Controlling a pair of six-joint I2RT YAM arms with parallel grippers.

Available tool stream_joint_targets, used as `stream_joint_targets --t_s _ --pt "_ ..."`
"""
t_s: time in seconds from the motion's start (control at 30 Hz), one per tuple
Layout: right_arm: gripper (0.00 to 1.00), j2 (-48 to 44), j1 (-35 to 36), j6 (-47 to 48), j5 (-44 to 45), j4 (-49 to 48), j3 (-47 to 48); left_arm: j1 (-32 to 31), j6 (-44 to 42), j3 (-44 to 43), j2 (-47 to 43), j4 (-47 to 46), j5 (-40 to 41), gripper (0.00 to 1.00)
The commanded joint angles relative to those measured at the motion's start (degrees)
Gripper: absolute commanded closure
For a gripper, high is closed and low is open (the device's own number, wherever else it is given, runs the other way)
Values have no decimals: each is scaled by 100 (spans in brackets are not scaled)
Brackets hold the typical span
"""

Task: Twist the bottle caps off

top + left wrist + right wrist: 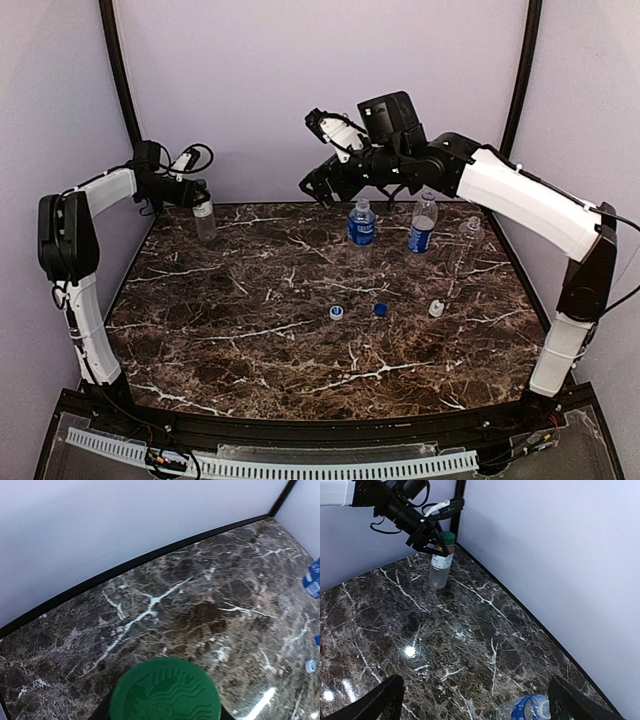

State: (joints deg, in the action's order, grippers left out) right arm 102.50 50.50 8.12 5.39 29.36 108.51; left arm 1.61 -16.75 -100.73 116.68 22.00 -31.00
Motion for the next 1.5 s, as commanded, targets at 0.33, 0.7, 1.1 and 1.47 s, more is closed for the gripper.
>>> stream_joint_targets --t_s 0.33,0.7,1.1,1.47 --pt "1 938 1224 -82 -1671 -2856 -142 -1528 -571 875 -4544 3853 -1812 70" --pt "7 1393 1823 -507 -1825 -3967 -316 -1750 182 1188 -5471 3507 -1864 70" --pt "57 1156 1847 -904 -1556 -4154 -492 -1744 1080 1567 -5989 2381 -1564 20" --pt "62 1094 2171 -1398 -1742 -6053 -1244 -1743 3351 5304 -8354 -2634 -1447 1"
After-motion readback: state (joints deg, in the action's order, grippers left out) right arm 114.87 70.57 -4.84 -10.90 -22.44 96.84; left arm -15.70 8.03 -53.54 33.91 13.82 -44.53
